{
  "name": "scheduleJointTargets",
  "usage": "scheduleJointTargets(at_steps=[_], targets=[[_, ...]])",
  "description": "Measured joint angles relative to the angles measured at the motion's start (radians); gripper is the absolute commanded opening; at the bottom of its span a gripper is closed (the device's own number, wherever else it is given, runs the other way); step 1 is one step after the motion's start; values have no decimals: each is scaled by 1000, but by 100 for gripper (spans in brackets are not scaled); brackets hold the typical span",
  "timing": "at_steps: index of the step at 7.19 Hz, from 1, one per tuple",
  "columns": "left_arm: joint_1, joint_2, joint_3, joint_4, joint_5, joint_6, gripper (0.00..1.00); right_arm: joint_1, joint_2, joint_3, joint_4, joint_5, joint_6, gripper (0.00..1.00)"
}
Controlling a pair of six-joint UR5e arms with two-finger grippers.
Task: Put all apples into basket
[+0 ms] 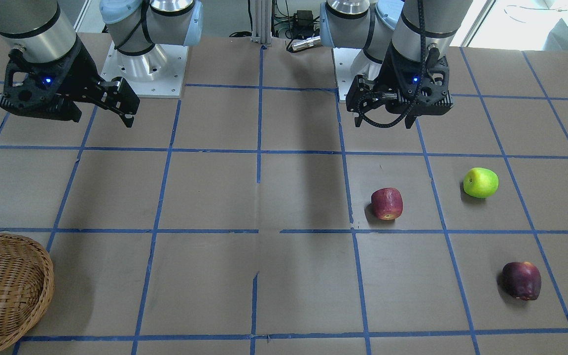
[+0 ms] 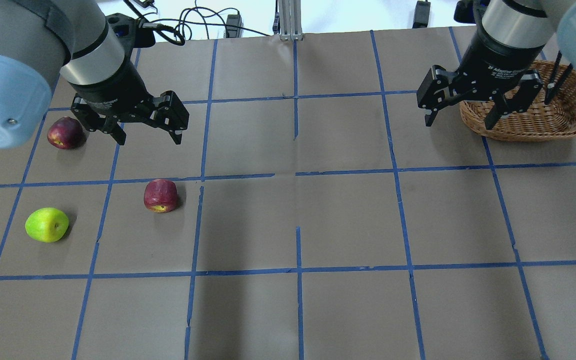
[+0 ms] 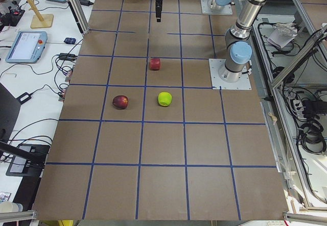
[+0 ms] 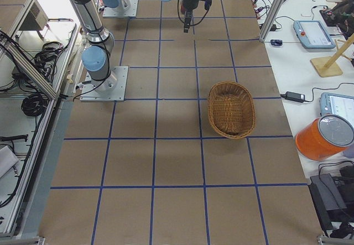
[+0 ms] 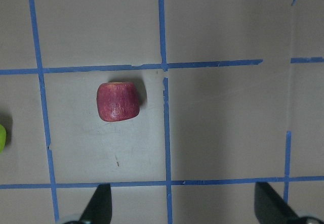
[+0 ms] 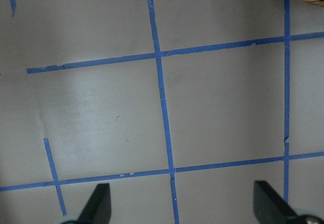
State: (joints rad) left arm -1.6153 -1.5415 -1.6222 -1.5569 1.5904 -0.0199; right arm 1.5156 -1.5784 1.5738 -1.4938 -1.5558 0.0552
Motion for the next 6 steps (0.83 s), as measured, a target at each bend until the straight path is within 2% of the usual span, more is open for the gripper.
scheduleJointTargets(at_steps=[4,6], targets=[[1,-3,-1,6,2,4,100,1,-5,1,4,-2,-1,100],[26,-26,-32,84,6,17,100,0,-4,2,2,-3,-1,100]])
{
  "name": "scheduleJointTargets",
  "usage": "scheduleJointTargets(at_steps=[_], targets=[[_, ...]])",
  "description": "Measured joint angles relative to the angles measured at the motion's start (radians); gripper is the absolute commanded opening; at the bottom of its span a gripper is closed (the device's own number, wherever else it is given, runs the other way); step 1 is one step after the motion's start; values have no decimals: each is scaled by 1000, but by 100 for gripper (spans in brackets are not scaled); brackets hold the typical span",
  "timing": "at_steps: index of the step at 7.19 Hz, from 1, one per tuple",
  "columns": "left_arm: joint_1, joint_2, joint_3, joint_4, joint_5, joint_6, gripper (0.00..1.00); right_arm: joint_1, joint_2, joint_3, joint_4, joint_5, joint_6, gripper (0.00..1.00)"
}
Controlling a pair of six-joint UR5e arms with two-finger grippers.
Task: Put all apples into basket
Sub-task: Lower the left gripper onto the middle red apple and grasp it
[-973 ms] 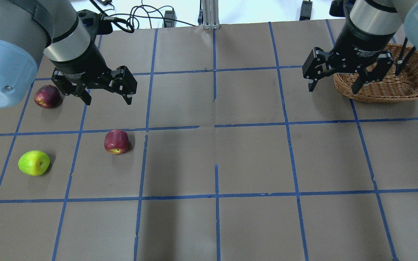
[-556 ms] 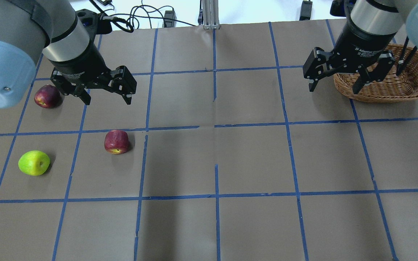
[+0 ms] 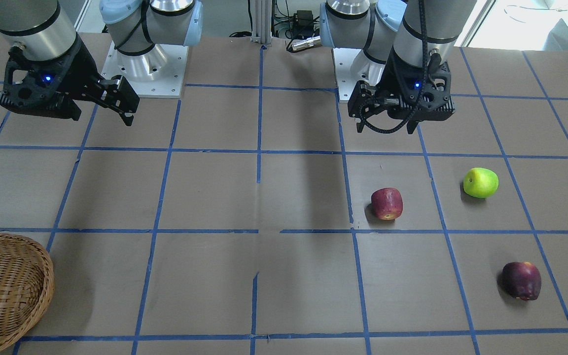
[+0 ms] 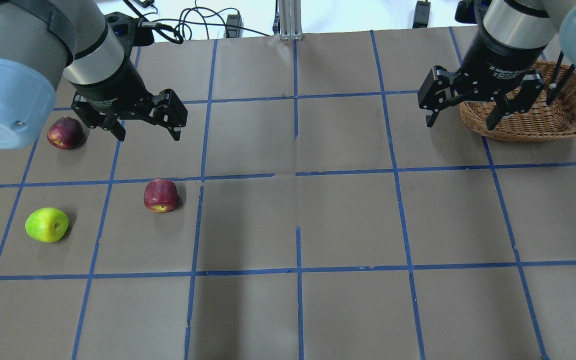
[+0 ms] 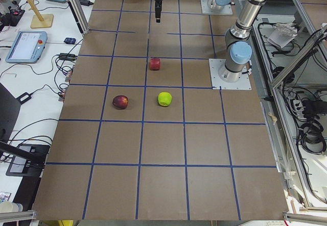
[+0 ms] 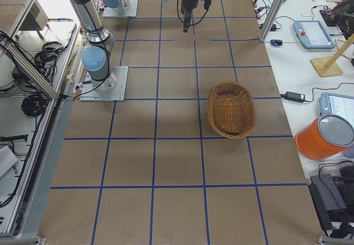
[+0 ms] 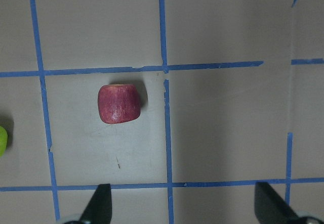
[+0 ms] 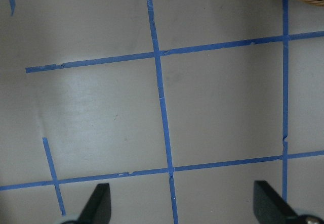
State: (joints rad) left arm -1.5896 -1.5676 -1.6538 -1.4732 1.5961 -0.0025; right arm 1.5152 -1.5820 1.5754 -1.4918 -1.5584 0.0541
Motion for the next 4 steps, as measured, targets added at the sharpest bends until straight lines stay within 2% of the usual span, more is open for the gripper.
scheduleJointTargets(at_steps=[2,4], targets=[[49,-58,-85,120,-1,30,100,0,0,0,0,1,1,100],[70,-140,-203,298,6,57,100,0,0,-1,-2,0,2,100]])
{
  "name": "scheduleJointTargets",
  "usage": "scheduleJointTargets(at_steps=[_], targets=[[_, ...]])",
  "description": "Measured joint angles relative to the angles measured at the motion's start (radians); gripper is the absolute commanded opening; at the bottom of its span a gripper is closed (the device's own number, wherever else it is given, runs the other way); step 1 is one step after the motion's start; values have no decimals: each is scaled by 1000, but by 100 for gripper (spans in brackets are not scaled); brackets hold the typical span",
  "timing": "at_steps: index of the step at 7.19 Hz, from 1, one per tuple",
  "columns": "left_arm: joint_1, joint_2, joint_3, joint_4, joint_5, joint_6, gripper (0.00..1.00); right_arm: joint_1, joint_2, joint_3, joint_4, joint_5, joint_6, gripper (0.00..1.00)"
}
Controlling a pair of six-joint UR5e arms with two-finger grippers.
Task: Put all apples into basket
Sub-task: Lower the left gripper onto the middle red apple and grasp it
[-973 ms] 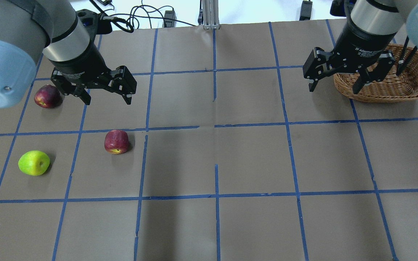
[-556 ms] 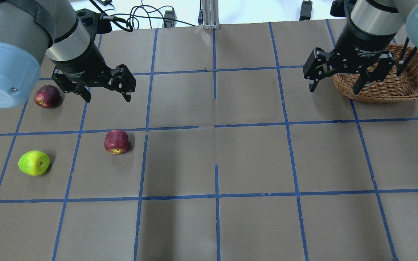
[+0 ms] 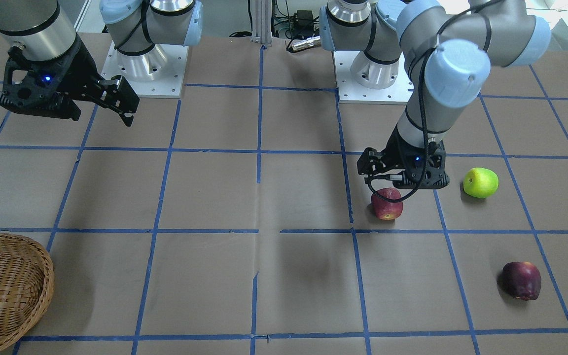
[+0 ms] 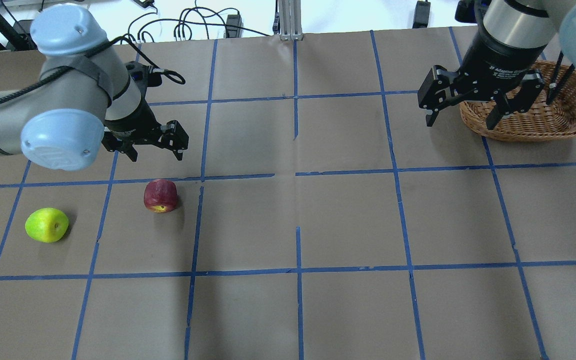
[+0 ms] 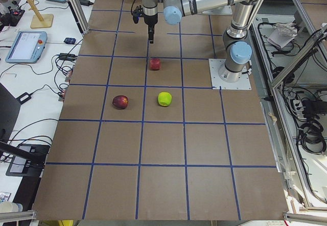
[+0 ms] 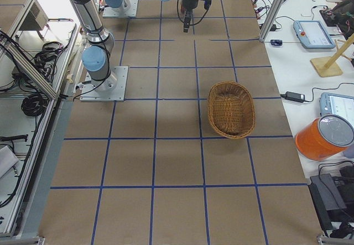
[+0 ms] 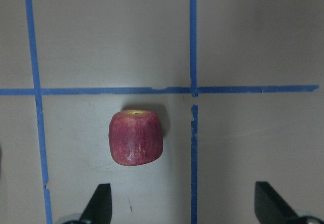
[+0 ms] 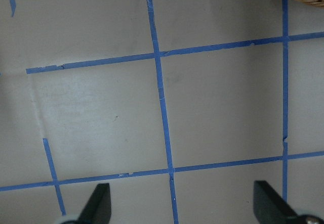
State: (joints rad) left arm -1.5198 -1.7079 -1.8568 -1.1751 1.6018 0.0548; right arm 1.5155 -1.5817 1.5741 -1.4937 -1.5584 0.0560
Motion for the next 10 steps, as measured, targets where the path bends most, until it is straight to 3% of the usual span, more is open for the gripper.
scheduleJointTargets(at_steps=[3,10], targets=[[21,-100,-73,129,9,54,100,0,-14,-1,0,0,9,100],[97,-156,-166,242,30,81,100,-5,-30,-7,-1,5,7,100]])
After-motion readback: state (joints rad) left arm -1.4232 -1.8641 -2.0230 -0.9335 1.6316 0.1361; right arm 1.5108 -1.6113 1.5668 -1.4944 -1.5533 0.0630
